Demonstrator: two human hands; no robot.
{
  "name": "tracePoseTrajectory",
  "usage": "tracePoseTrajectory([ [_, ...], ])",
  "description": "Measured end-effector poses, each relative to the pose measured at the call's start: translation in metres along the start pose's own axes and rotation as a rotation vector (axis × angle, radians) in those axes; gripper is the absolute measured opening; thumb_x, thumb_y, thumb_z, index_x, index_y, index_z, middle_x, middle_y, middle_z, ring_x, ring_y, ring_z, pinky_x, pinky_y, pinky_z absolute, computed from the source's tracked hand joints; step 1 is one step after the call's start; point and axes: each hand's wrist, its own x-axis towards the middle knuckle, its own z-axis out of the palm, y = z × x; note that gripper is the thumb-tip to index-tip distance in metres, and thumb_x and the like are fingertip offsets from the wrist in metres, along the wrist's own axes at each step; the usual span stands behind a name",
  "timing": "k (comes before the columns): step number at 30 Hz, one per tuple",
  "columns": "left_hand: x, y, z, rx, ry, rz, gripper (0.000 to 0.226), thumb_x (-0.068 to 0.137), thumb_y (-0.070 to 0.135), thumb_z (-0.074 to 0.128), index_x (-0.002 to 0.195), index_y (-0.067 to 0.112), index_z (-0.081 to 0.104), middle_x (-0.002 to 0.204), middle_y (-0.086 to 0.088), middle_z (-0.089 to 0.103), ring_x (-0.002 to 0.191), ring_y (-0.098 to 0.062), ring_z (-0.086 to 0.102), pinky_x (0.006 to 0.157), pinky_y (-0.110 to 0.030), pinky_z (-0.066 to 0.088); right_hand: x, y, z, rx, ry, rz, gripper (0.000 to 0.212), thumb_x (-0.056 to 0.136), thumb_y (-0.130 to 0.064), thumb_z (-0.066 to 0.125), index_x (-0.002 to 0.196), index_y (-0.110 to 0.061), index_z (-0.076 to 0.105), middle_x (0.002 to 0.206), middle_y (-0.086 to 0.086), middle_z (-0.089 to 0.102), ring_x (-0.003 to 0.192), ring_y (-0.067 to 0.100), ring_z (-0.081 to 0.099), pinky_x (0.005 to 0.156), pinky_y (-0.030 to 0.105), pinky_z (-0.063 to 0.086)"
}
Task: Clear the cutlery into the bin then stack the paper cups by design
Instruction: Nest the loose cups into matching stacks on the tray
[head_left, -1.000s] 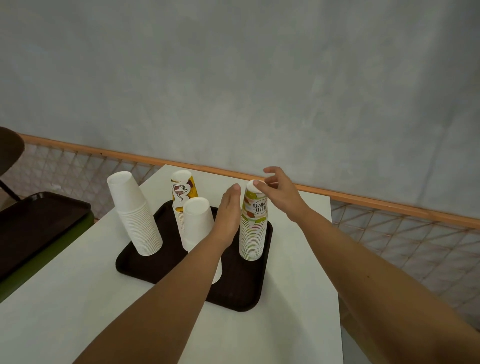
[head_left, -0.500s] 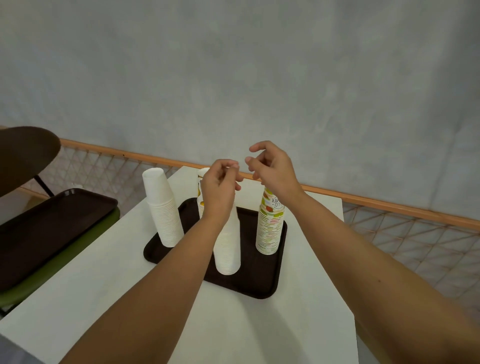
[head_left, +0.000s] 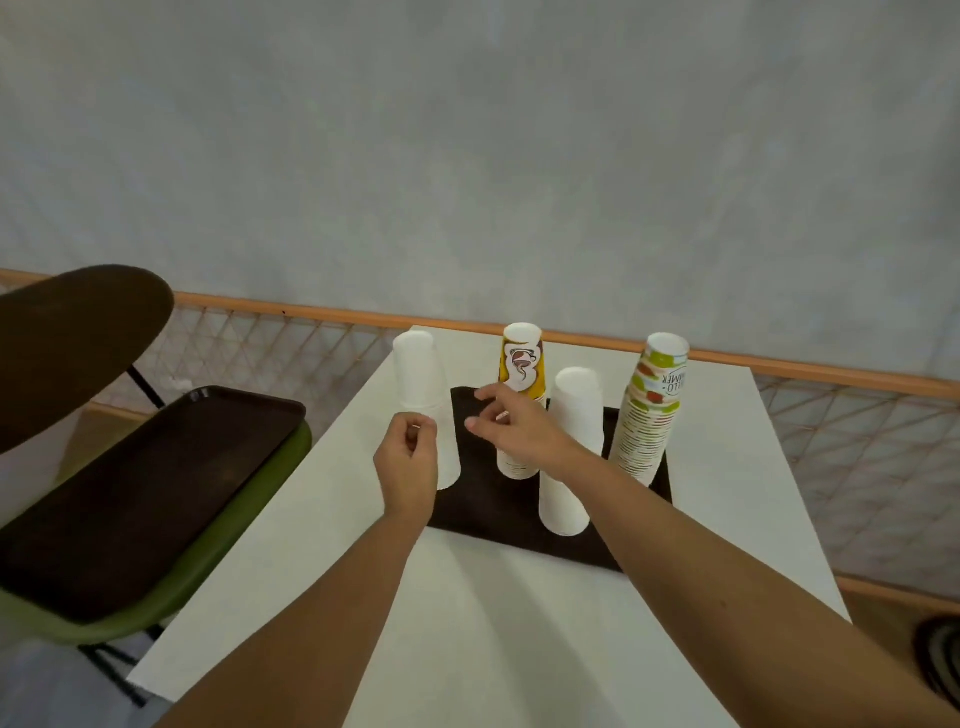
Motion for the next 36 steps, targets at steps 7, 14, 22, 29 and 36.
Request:
tracePoseTrajectory([
  [7, 0.034, -0.062, -0.016, 0.153, -0.241, -0.241, 0.025, 0.096, 0.025, 0.049, 0.118, 0.012, 0.047, 0.109, -0.003, 0.050, 0.110, -0.027, 0.054, 0.096, -0.036, 0.047, 0.030, 0.043, 0.050, -0.049, -0.113, 0.217, 0.056, 0.095, -0.039, 0.049, 0.143, -0.021, 0.030, 0.138, 0.006, 0.048, 0.119, 0.021, 0.052, 0.094, 0.027, 0.043],
  [14, 0.061, -0.078, -0.012, 0.162, -0.508, -0.289, 0.055, 0.098, 0.032, 0.041, 0.147, 0.019, 0.021, 0.151, -0.003, 0.029, 0.140, -0.024, 0.030, 0.112, -0.036, 0.027, 0.073, 0.078, 0.086, 0.016, -0.065, 0.305, 0.072, 0.093, -0.046, 0.049, 0.150, -0.027, 0.009, 0.157, 0.003, 0.021, 0.143, 0.024, 0.024, 0.115, 0.044, 0.026],
  [22, 0.105, -0.104, -0.004, -0.008, -0.699, -0.269, 0.065, 0.093, 0.027, 0.052, 0.147, 0.029, 0.015, 0.138, 0.013, 0.033, 0.134, -0.014, 0.033, 0.100, -0.021, 0.031, 0.097, 0.088, 0.118, 0.285, -0.032, 0.266, 0.069, 0.094, -0.048, 0.042, 0.150, -0.028, 0.006, 0.156, -0.004, 0.023, 0.143, 0.021, 0.024, 0.116, 0.038, 0.023],
  [29, 0.148, -0.110, 0.012, -0.017, -0.844, -0.249, 0.068, 0.092, 0.029, 0.055, 0.147, 0.030, 0.015, 0.147, 0.006, 0.034, 0.135, -0.017, 0.035, 0.101, -0.024, 0.033, 0.125, 0.086, 0.119, 0.364, 0.106, 0.306, 0.066, 0.096, -0.043, 0.042, 0.150, -0.026, 0.008, 0.155, -0.003, 0.025, 0.142, 0.018, 0.026, 0.112, 0.030, 0.026],
  [36, 0.187, -0.116, 0.034, -0.021, -0.928, -0.235, 0.068, 0.092, 0.032, 0.054, 0.148, 0.030, 0.014, 0.146, 0.007, 0.035, 0.125, -0.008, 0.039, 0.099, -0.022, 0.034, 0.153, 0.089, 0.112, 0.413, 0.205, 0.332, 0.063, 0.098, -0.040, 0.041, 0.150, -0.025, 0.009, 0.153, -0.003, 0.028, 0.140, 0.017, 0.029, 0.103, 0.022, 0.027],
])
